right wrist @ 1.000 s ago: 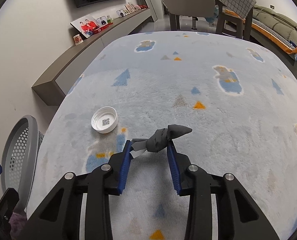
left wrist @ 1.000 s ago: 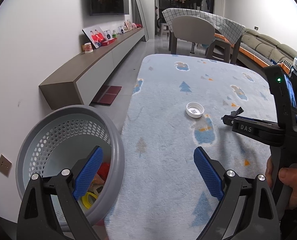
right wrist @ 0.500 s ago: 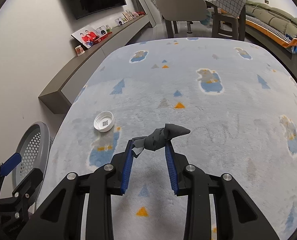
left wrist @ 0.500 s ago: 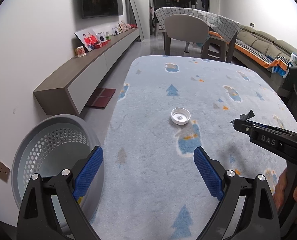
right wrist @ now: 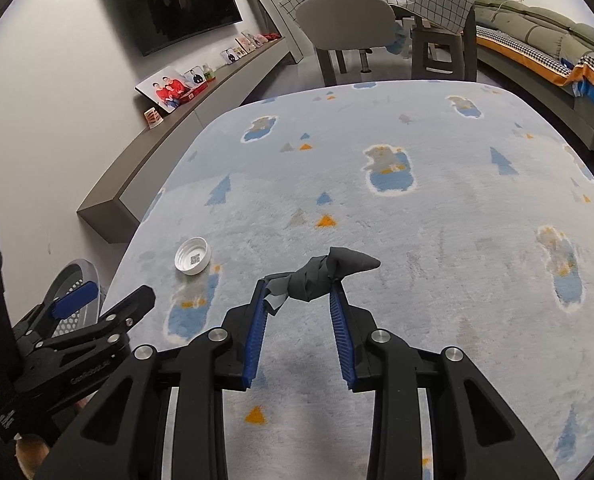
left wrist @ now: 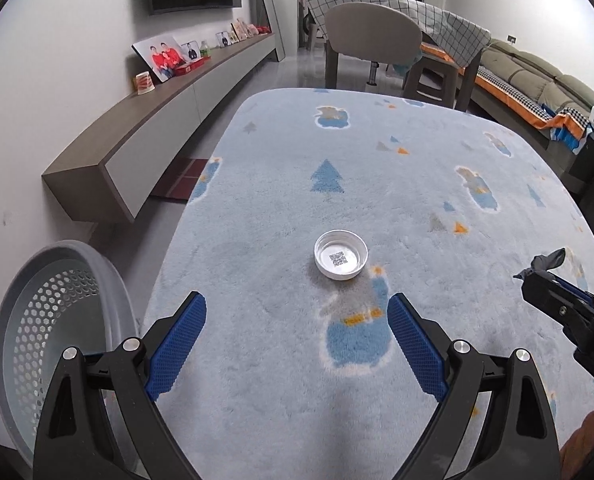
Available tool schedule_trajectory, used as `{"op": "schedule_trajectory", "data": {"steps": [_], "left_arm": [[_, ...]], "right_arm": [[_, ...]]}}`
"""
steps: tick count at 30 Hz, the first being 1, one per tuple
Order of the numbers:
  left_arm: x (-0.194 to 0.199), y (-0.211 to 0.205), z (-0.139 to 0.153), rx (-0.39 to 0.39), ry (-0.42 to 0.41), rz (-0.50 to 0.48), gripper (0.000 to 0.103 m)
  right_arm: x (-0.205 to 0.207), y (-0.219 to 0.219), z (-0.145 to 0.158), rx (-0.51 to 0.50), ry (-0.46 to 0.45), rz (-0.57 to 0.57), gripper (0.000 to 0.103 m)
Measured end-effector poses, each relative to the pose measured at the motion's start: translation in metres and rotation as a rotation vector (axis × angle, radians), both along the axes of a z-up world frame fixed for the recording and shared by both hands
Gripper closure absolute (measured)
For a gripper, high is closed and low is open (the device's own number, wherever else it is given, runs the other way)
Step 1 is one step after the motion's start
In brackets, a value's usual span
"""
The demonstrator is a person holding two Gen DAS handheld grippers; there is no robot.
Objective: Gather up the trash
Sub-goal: 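Grasp the white bottle cap with the left tool while the right tool holds the cloth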
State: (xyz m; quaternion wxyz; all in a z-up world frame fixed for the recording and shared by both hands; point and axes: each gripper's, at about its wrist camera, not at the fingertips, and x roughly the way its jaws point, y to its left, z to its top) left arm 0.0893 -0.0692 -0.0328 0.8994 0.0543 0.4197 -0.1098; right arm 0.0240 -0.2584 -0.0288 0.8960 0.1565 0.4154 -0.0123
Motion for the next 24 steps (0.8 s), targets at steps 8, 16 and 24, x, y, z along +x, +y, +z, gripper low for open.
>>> {"op": "schedule_trajectory", "data": {"steps": [8, 16, 24], "left_arm": [[0.03, -0.025, -0.016, 0.031, 0.025, -0.011, 0.013], [0.049, -0.032, -0.034, 0.037, 0.081, -0.006, 0.015], [0.054, -0.03, -0.036, 0.01, 0.1, -0.015, 0.039]], "right_arm": [[0.0, -0.005, 0.001, 0.023, -0.005, -0.004, 0.073], [0.002, -0.008, 0.0, 0.04, 0.001, -0.003, 0.073], [0.003, -0.008, 0.0, 0.039, 0.002, -0.002, 0.072]]}}
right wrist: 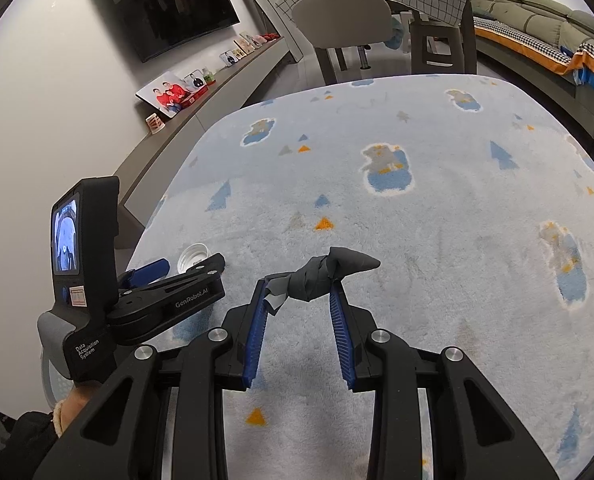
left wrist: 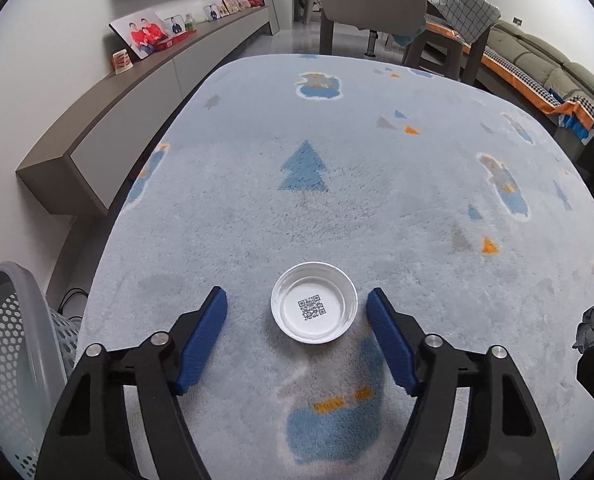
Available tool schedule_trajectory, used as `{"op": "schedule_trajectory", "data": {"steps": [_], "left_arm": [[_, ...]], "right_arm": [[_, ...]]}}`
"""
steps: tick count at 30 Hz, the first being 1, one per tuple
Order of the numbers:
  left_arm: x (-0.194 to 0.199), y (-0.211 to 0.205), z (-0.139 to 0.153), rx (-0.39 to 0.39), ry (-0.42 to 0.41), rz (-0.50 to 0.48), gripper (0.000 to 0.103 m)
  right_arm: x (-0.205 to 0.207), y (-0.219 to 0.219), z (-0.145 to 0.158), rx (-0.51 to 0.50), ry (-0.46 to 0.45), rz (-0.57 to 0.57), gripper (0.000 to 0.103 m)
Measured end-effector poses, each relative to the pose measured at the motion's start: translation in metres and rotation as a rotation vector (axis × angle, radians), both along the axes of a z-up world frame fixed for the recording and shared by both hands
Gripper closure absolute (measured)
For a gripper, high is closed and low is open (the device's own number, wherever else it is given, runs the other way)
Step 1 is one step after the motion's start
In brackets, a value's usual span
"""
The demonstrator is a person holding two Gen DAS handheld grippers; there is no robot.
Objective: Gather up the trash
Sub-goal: 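Grasp the white bottle cap with the left tool while the right tool holds the cloth, then carry the white cap and grey cloth over the grey basket with both tools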
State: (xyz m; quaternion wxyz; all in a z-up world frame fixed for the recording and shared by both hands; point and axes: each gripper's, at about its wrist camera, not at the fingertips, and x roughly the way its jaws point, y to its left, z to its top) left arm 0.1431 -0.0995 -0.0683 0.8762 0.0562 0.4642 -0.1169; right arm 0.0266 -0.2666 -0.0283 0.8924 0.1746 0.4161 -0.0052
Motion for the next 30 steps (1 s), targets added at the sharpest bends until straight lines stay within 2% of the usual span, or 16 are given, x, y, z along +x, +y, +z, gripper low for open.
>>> {"op": "schedule_trajectory", "data": {"steps": [4, 10, 18, 30], "left_arm": [[-0.005, -0.001, 0.003, -0.011, -0.005, -0.019, 0.064], [-0.015, 0.001, 0.009, -0.032, -0.005, -0.03, 0.064], [-0.044, 0.01, 0.037, -0.024, -0.08, -0.042, 0.064], [-0.079, 0.07, 0.078, -0.021, -0.162, 0.03, 0.064]], "right_arm": [[0.0, 0.0, 0.0, 0.001, -0.003, 0.001, 0.072], [0.0, 0.002, 0.001, -0.001, -0.007, 0.002, 0.073], [-0.002, 0.013, 0.011, -0.007, -0.031, 0.02, 0.073], [-0.004, 0.05, 0.032, -0.019, -0.07, 0.082, 0.073]]}}
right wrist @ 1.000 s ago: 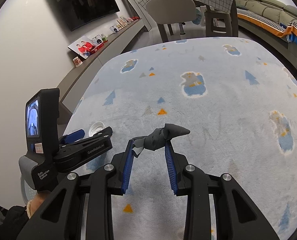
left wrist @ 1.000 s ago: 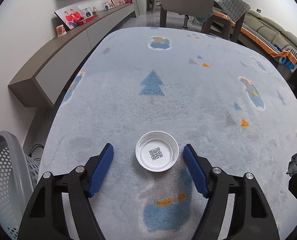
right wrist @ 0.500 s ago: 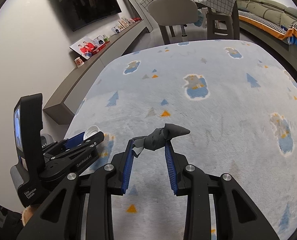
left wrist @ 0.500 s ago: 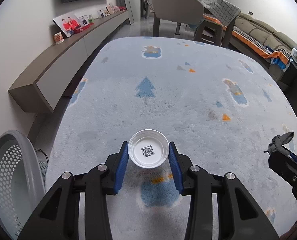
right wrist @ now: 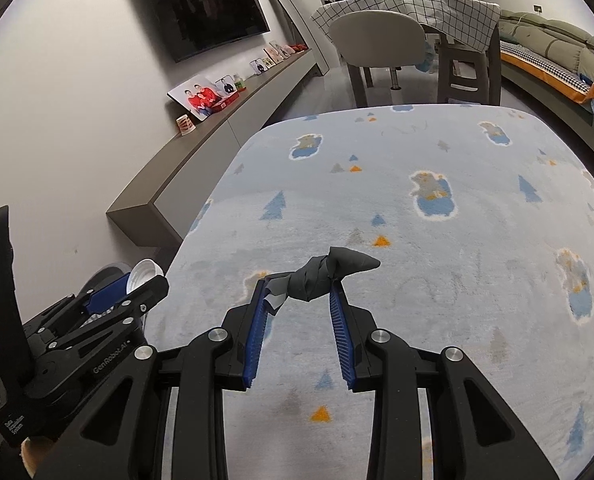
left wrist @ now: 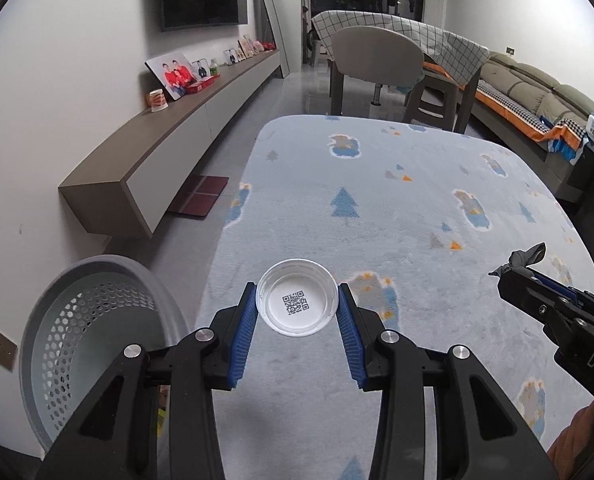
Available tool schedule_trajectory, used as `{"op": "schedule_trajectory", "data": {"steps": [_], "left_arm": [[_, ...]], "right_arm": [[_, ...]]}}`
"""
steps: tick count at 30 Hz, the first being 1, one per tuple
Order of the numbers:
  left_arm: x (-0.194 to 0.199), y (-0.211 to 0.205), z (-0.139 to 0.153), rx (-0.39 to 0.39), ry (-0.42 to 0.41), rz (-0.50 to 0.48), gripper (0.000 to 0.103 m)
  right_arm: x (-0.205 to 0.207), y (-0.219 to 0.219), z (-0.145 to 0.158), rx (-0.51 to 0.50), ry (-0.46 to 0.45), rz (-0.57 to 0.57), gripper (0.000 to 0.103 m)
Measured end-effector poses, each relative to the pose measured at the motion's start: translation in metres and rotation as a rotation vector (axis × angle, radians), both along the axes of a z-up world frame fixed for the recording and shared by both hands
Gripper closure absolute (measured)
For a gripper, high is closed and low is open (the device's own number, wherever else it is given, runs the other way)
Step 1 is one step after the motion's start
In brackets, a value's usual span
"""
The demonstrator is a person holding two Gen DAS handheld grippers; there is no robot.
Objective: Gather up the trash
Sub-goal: 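Carry the white cap and grey cloth over the grey basket with both tools, then open both tools to drop the cap and cloth into the basket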
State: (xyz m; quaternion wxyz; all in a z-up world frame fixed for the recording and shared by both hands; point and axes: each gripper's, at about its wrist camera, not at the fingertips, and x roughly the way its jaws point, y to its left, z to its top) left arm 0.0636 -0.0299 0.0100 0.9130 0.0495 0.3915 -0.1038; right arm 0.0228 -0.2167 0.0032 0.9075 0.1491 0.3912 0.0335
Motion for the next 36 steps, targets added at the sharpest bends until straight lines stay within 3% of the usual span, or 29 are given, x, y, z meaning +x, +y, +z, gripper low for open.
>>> {"op": "schedule_trajectory", "data": {"steps": [11, 20, 28, 36], "left_arm": [[-0.023, 0.075, 0.019, -0.01, -0.026, 0.096, 0.064], [-0.037, 0.156, 0.025, 0.026, -0.04, 0.24, 0.064], [-0.045, 0.205, 0.012, 0.07, -0.034, 0.342, 0.064], [-0.04, 0.22, -0.005, 0.039, 0.003, 0.361, 0.064]], "right_arm": [[0.011, 0.051, 0.008, 0.041, 0.011, 0.096, 0.073], [0.023, 0.13, 0.02, 0.028, 0.007, 0.242, 0.072], [0.036, 0.198, 0.015, -0.002, 0.036, 0.39, 0.073], [0.047, 0.24, 0.0, -0.03, 0.061, 0.496, 0.072]]}}
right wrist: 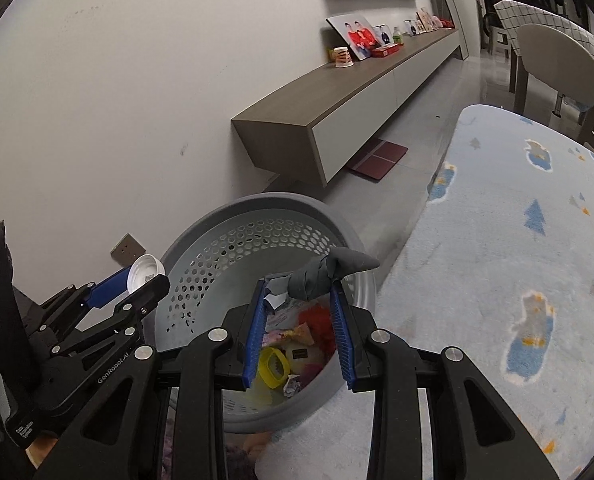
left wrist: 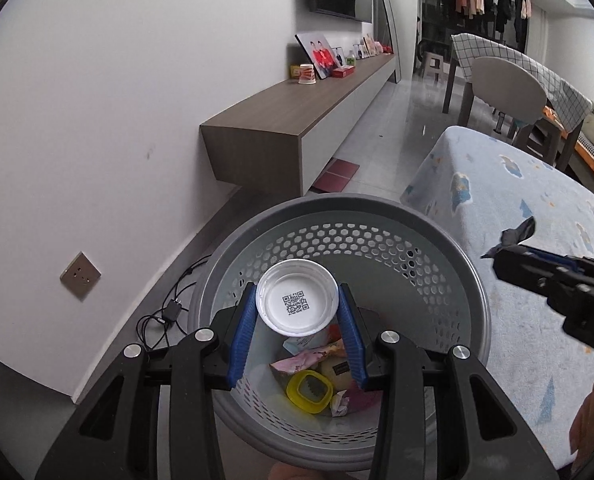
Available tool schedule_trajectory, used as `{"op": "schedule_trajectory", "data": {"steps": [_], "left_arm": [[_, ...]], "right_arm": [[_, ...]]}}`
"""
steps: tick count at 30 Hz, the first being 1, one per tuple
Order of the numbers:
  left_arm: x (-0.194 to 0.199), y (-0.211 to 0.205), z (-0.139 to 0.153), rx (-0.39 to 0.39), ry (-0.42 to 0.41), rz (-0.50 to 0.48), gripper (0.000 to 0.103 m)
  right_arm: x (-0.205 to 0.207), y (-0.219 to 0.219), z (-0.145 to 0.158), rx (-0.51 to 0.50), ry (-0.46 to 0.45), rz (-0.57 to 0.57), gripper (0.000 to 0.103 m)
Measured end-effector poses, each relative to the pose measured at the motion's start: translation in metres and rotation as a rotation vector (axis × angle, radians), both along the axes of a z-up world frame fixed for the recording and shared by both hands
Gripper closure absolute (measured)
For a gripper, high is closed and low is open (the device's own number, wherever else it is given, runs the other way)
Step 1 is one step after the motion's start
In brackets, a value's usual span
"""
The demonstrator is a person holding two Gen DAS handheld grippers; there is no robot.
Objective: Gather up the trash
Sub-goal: 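Open both tools to drop the cap and cloth into the basket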
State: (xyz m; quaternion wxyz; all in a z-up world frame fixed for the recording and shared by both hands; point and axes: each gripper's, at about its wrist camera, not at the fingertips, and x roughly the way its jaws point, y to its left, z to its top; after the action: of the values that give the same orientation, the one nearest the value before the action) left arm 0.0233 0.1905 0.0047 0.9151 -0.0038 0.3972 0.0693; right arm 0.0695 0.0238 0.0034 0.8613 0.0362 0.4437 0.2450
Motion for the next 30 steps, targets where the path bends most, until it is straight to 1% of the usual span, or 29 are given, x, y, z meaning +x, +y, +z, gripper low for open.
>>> {"op": "schedule_trajectory", "data": {"steps": [5, 9, 12, 14, 16, 18, 20, 30], "left_arm": [[0.003, 0.0, -0.006, 0.012, 0.01, -0.001, 0.063], [0.001, 0.002, -0.006, 0.017, 0.005, 0.006, 0.062], [0.002, 0.005, -0.007, 0.013, 0.011, 0.019, 0.051], [0.002, 0.006, -0.008, 0.013, 0.013, 0.025, 0.047], [0.002, 0.006, -0.008, 0.013, 0.011, 0.027, 0.04], [0.0, 0.005, -0.007, 0.017, 0.005, 0.032, 0.034], [0.0, 0.005, -0.006, 0.017, 0.001, 0.035, 0.033], [-0.001, 0.008, -0.007, 0.022, 0.001, 0.057, 0.026]], "right_arm": [[0.007, 0.008, -0.014, -0.004, 0.024, 0.022, 0.072], [0.011, 0.01, -0.019, 0.0, 0.033, 0.031, 0.072], [0.011, 0.01, -0.019, 0.004, 0.026, 0.034, 0.072], [0.009, 0.01, -0.018, 0.001, 0.019, 0.037, 0.068], [0.009, 0.01, -0.017, -0.004, 0.009, 0.038, 0.062], [0.007, 0.009, -0.015, -0.002, -0.002, 0.034, 0.053], [0.006, 0.009, -0.014, -0.002, -0.009, 0.026, 0.051], [0.004, 0.009, -0.016, -0.025, -0.01, 0.004, 0.049]]}}
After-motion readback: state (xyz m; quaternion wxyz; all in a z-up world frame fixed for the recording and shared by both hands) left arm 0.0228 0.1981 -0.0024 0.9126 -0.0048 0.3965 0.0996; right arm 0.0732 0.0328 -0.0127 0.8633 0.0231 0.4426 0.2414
